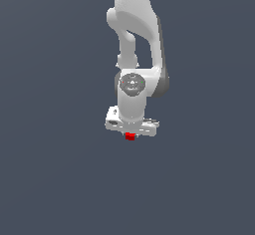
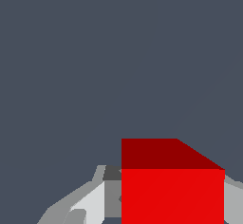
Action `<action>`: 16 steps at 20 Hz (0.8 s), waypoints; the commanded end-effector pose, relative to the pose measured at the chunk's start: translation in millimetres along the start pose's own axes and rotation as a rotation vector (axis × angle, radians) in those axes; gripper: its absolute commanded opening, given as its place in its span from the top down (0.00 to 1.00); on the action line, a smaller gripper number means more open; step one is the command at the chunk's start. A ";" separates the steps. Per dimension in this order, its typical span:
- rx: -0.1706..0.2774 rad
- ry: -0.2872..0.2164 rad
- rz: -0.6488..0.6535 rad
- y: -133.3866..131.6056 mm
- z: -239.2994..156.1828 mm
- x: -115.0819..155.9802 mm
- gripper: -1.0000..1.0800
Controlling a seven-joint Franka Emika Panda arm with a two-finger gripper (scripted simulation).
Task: Pick up the red cube and move it to a goal position.
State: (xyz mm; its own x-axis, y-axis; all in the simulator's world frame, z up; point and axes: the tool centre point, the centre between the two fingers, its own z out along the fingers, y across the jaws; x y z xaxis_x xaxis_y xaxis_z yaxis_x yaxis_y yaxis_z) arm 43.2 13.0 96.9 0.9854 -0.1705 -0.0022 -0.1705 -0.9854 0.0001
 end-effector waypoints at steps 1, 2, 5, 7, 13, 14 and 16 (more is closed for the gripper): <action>0.001 0.002 0.000 -2.4 -23.8 -8.1 1.00; 0.001 0.002 0.000 -3.3 -33.5 -11.6 1.00; 0.001 0.002 0.000 -6.3 -63.5 -22.4 1.00; 0.001 0.002 0.000 -8.3 -84.3 -29.8 1.00; 0.000 0.002 0.000 -14.6 -151.8 -53.4 1.00; 0.000 0.002 0.000 -15.8 -163.6 -57.5 1.00; 0.000 0.002 0.000 -18.1 -187.3 -65.6 1.00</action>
State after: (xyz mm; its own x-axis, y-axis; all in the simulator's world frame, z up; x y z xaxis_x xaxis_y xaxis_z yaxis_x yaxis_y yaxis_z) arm -11.7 39.3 266.0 0.9854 -0.1705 -0.0005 -0.1705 -0.9854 0.0002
